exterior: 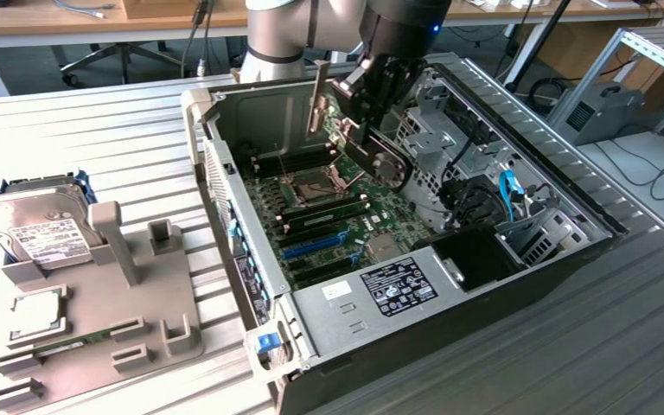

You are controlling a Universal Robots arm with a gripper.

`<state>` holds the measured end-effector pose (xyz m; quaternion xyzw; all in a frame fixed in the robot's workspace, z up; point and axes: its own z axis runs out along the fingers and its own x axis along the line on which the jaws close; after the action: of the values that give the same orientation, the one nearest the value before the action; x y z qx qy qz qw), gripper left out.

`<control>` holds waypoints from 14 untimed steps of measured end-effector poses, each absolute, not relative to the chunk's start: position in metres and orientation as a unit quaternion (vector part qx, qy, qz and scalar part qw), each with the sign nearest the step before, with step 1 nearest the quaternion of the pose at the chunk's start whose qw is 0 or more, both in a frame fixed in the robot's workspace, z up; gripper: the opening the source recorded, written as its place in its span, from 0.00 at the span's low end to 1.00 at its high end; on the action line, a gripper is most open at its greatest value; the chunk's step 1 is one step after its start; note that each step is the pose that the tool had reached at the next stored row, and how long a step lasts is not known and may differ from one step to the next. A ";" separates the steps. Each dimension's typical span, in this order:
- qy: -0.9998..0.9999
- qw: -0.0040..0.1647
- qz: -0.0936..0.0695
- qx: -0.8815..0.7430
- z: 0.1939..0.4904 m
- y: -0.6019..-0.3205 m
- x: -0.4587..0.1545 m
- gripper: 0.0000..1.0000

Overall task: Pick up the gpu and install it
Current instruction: 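Insert the gpu into the slot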

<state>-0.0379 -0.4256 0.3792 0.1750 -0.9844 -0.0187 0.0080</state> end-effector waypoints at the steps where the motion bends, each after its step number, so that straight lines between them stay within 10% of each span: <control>1: -0.984 0.008 -0.019 0.177 0.379 -0.426 -0.038 0.26; 14: -0.978 0.009 -0.018 0.207 0.379 -0.426 -0.038 0.26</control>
<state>-0.0379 -0.4256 0.3793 0.2074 -0.9780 -0.0185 0.0086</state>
